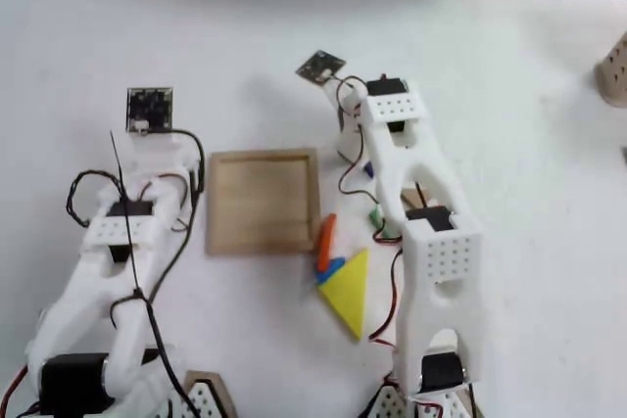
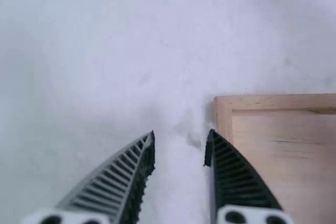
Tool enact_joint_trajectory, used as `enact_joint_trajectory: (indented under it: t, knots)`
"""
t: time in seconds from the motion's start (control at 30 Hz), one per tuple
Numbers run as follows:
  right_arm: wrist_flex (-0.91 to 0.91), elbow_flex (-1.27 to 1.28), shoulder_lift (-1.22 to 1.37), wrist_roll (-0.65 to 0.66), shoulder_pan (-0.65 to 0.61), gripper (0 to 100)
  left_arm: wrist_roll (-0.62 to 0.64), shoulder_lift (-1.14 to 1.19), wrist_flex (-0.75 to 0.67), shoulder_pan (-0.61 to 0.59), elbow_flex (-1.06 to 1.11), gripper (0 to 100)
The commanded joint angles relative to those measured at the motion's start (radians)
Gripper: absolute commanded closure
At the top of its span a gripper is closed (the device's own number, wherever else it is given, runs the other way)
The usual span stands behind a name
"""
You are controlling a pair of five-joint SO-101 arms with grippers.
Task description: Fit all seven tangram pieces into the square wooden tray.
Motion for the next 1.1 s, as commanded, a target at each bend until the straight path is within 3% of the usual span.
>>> enact_joint_trajectory:
  t: [0.0, 0.2, 0.37, 1.07]
  knots:
    - [0.005, -0.012, -0.012, -0.011, 0.03, 74.4, -0.012, -0.041, -0.02, 0.012, -0.005, 83]
    - [0.051, -0.011, -0.077, -0.262, 0.088, 73.8, -0.012, -0.041, -0.021, 0.012, -0.005, 83]
    - [0.064, 0.034, -0.084, -0.241, 0.028, 73.9, -0.012, -0.041, -0.021, 0.015, -0.005, 83]
    - [-0.031, 0.032, -0.048, -0.063, 0.048, 74.0, -0.012, -0.041, -0.018, 0.012, -0.005, 83]
